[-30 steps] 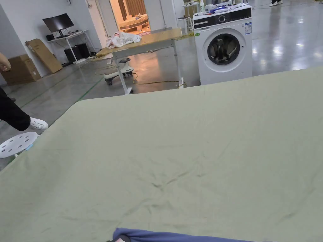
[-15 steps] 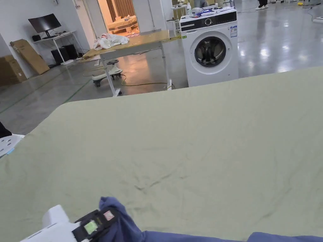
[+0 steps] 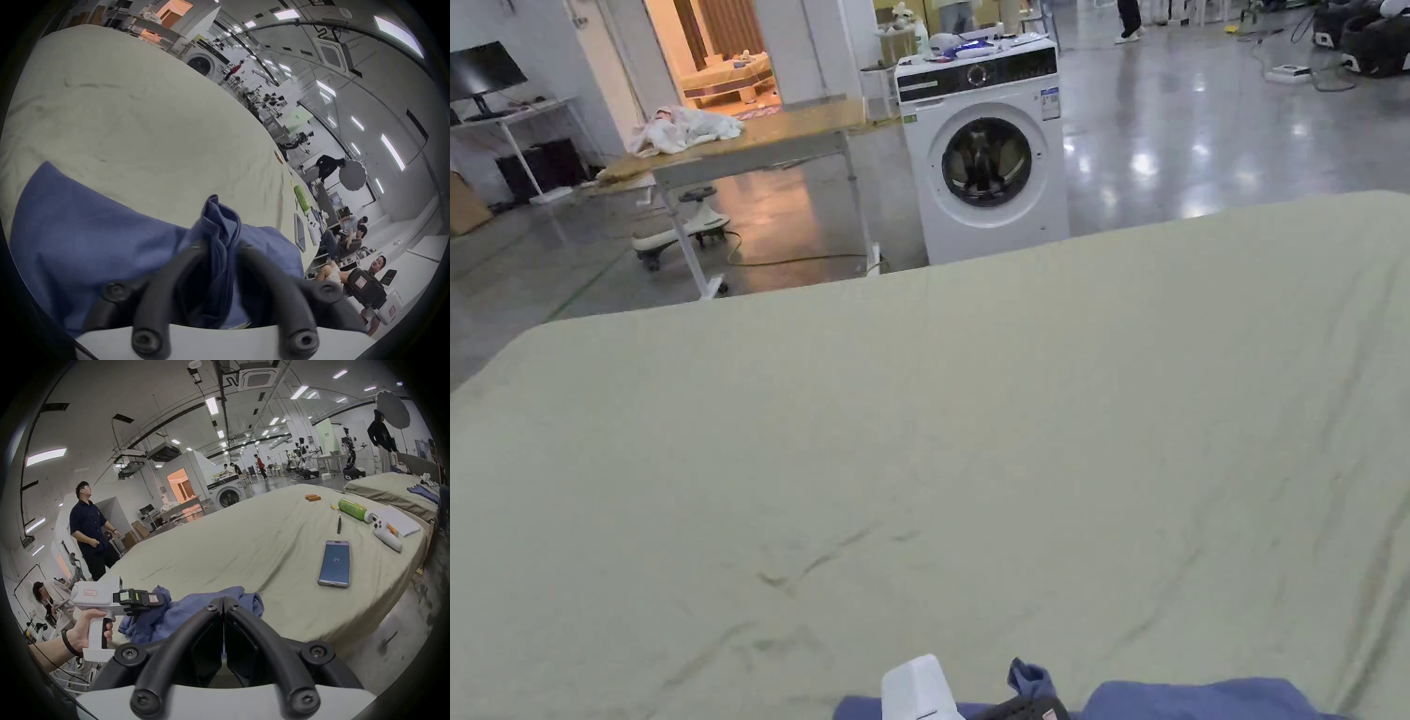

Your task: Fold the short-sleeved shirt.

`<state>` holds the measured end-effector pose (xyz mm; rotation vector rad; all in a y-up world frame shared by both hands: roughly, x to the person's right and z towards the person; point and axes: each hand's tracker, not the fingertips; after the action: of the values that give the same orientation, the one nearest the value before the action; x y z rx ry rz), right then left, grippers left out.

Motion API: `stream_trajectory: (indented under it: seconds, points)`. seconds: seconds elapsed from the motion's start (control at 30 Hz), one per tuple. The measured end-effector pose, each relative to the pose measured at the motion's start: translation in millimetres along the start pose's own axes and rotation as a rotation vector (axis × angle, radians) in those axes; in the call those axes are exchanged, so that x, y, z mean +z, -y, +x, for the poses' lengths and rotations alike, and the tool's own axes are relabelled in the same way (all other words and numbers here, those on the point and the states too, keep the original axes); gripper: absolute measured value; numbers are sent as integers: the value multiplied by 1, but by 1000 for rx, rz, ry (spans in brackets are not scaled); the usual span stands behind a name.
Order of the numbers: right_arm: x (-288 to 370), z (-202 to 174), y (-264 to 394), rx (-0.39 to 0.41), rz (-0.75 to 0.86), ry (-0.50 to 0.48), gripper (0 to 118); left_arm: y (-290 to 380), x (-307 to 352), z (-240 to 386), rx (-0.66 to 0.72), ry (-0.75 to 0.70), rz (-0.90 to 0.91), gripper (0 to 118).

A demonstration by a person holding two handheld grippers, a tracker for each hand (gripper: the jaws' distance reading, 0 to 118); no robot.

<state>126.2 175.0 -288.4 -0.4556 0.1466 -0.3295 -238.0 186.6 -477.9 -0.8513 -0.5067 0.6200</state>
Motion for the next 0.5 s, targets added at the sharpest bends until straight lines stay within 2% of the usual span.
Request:
stream_trajectory:
  seconds: [0.07,0.1,0.13,0.17,0.2,0.23,0.27,0.33,0.43,0.5]
  points:
    - [-1,0,1,10,-9,15,0,-9,7,-3,11,21,6,54]
    - [1,-1,1,18,-7,16,0,-13,18,-5,27,47,45,67]
    - [2,-1,1,20,-3,12,0,-16,32,-8,35,61,94,69]
    - [2,-1,1,17,0,4,0,-20,43,-12,35,72,115,65]
    - [2,-1,1,9,3,-7,0,-24,54,-16,31,99,122,49]
    - [1,-1,0,-1,2,-13,0,-26,61,-20,31,100,130,20]
    - [-1,-1,1,-7,-1,-15,0,-25,62,-20,35,57,143,5]
    - [-6,-2,2,-15,-12,-13,0,-22,57,-24,14,-11,136,4]
    - [-8,-8,2,-18,-25,-8,0,-9,27,-38,67,9,17,4]
    - [-7,-12,1,-17,-29,-19,0,5,3,-36,49,38,-72,4]
